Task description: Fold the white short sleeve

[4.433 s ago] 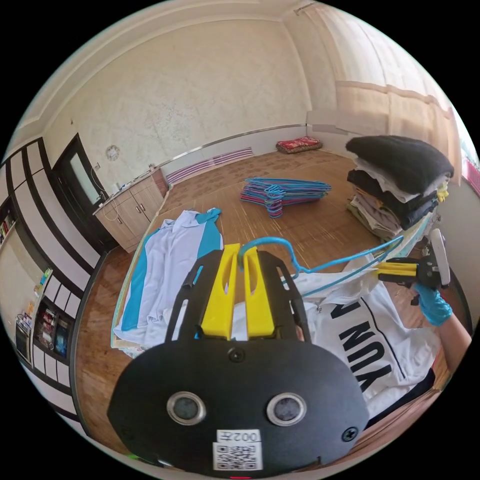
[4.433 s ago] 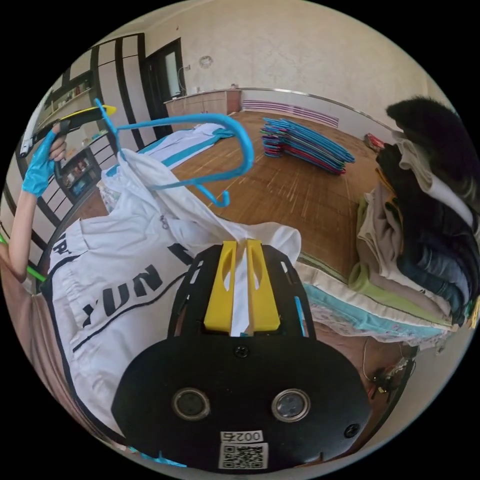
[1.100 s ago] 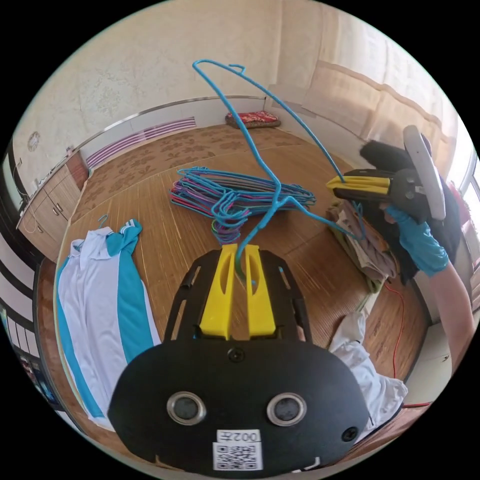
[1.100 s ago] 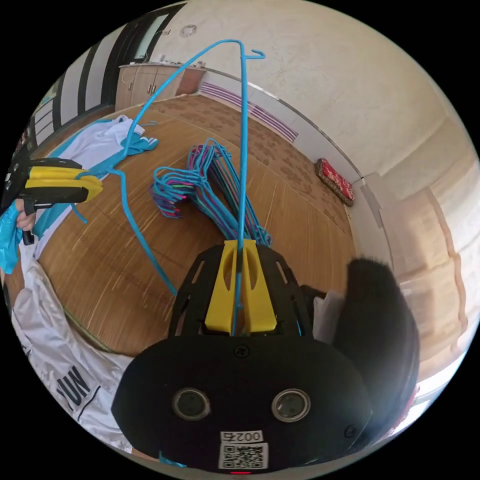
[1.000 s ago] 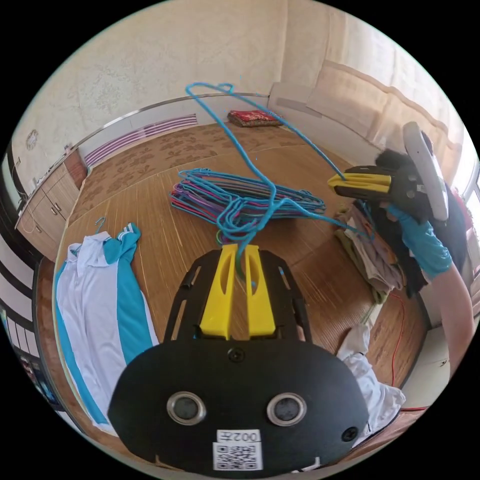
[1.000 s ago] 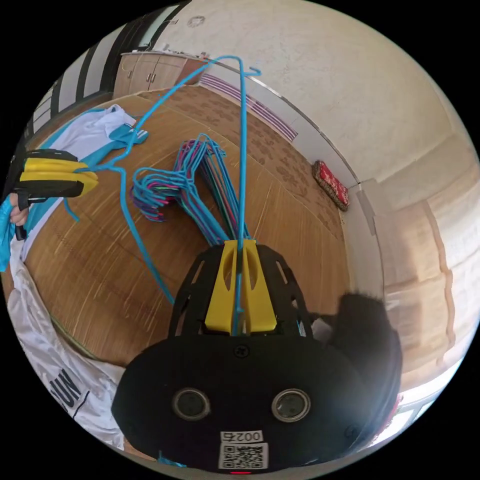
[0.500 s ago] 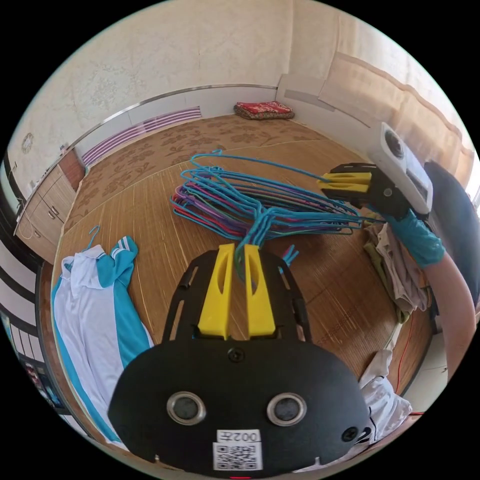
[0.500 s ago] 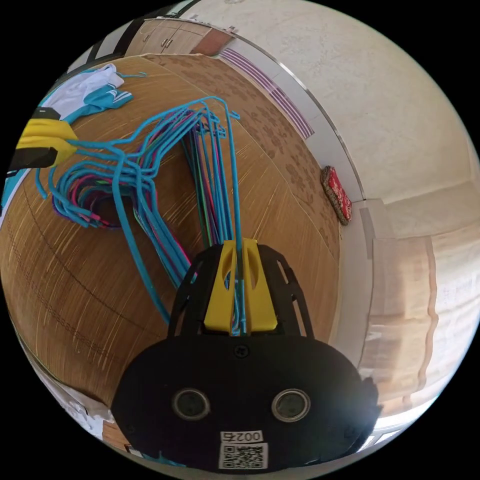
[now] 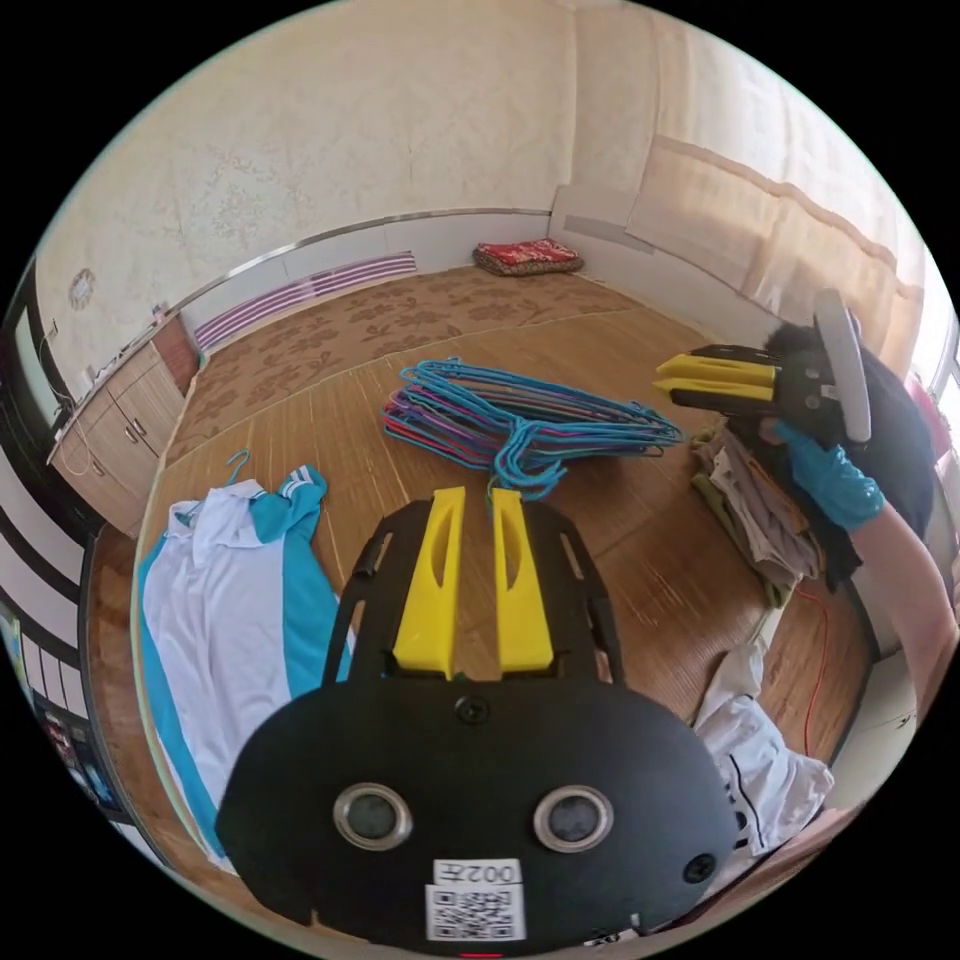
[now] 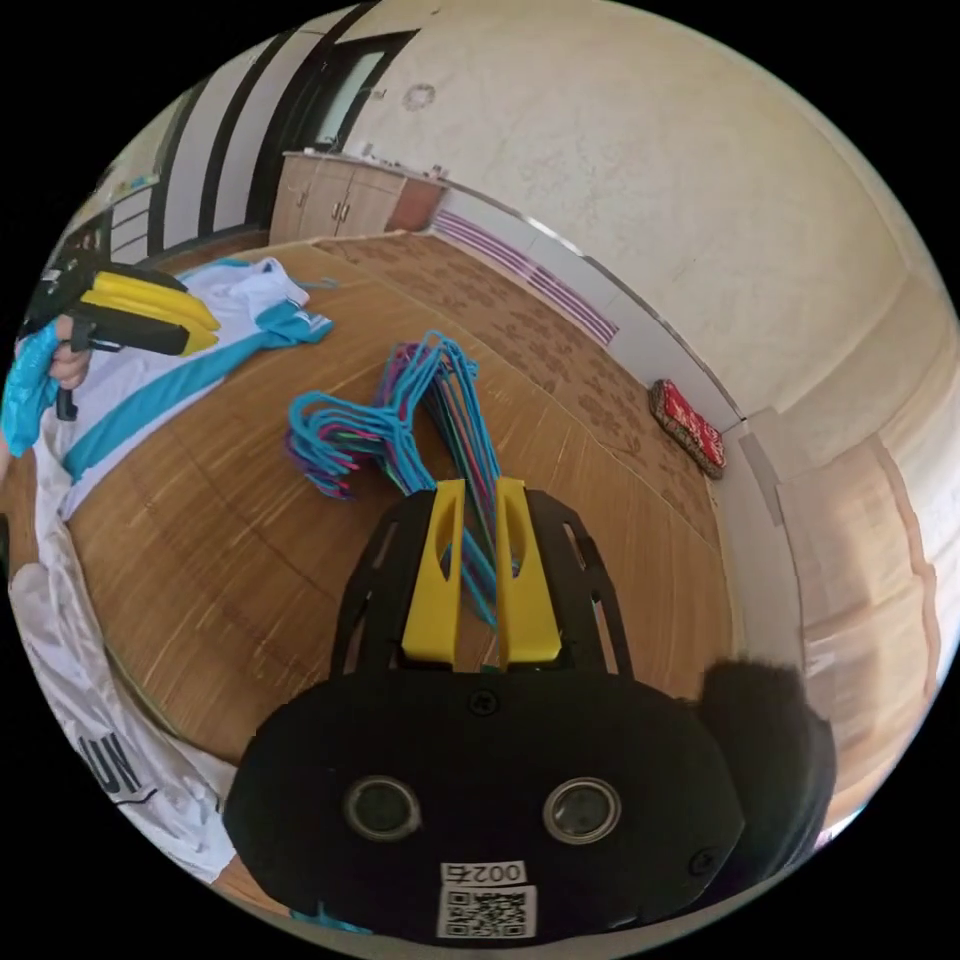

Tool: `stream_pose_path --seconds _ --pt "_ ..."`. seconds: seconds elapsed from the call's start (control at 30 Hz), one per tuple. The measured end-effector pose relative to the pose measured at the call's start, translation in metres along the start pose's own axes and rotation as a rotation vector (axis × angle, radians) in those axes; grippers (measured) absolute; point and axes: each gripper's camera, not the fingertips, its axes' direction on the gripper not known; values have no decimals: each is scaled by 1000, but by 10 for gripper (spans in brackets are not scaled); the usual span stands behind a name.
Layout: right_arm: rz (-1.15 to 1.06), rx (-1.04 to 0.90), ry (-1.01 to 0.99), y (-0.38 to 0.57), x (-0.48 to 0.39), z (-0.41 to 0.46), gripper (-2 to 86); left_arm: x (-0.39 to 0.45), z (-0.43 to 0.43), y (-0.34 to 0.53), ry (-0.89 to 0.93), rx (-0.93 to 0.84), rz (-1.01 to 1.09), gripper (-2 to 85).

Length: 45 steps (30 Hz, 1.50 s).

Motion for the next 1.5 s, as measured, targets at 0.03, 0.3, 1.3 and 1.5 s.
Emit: stream_pose_path --seconds 0.03,0.3,1.3,1.5 --pt "3 25 -26 11 -5 -26 59 1 -14 11 -4 2 9 11" --pt "-57 63 -191 116 -59 -165 82 4 -90 112 11 -20 31 22" --pt "207 -21 -358 334 -122 -349 37 62 -146 359 -18 -151 42 18" --pt "209 156 -258 290 -82 -434 37 60 -219 336 -107 33 19 1"
